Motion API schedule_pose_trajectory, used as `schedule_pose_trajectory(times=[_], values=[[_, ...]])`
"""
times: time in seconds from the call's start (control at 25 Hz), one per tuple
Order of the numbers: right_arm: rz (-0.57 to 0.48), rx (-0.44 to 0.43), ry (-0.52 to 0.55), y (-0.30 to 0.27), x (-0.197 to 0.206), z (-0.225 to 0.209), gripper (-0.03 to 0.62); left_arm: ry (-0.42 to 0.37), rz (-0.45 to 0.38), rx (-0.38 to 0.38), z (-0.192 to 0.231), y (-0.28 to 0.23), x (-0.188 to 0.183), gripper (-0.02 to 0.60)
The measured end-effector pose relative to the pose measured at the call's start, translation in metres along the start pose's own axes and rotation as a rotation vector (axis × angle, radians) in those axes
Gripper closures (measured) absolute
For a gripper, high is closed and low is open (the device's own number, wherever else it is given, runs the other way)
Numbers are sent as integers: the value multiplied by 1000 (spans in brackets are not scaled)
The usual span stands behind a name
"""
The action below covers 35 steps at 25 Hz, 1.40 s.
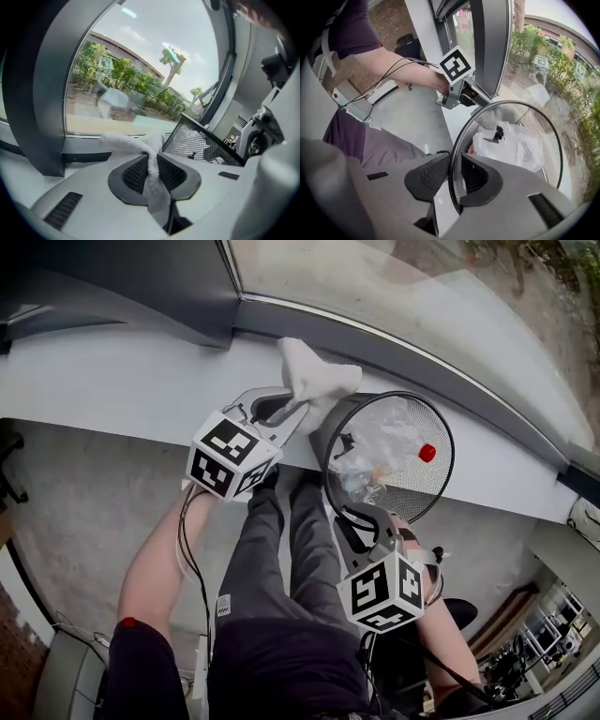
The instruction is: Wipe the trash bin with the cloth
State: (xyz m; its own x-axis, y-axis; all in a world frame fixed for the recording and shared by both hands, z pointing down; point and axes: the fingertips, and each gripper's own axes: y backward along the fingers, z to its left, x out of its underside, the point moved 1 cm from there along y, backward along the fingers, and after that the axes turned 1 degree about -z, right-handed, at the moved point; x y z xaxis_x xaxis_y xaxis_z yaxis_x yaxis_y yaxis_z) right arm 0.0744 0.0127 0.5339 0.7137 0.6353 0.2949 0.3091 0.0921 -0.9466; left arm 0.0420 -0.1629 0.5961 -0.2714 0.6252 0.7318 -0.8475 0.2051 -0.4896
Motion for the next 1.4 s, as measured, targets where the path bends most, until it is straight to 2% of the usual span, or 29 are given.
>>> schedule_pose_trajectory(times=[0.2,0.36,0.56,0.64,0.8,0.92,1.0,1.08,1.16,1.24,1.4], values=[[89,6,107,13,25,-3,507,-22,5,79,-46,8,8,528],[145,13,189,3,38,0,504,-11,-10,75,-79,27,17,528],[147,-20,142,-5,41,5,512,18,-24,79,-113,51,33,528],[142,-20,127,-6,38,7,545,32,-20,88,-121,55,39,528],[138,-32,103,-9,34,5,548,31,-12,101,-130,53,49,528],[70,-55,-2,-15,8,2,546,33,-21,51,-113,58,51,528],[27,-63,-51,-21,-18,1,545,37,-46,-34,-82,68,45,528],[25,-63,-55,-25,-33,0,539,21,-82,-117,-50,79,28,528],[36,-37,-27,-21,-37,1,529,-15,-117,-180,-25,83,8,528],[54,-8,32,-9,-30,3,480,-53,-131,-204,-11,79,-6,528],[192,19,175,13,17,2,451,-124,-71,-162,-12,61,-4,528]])
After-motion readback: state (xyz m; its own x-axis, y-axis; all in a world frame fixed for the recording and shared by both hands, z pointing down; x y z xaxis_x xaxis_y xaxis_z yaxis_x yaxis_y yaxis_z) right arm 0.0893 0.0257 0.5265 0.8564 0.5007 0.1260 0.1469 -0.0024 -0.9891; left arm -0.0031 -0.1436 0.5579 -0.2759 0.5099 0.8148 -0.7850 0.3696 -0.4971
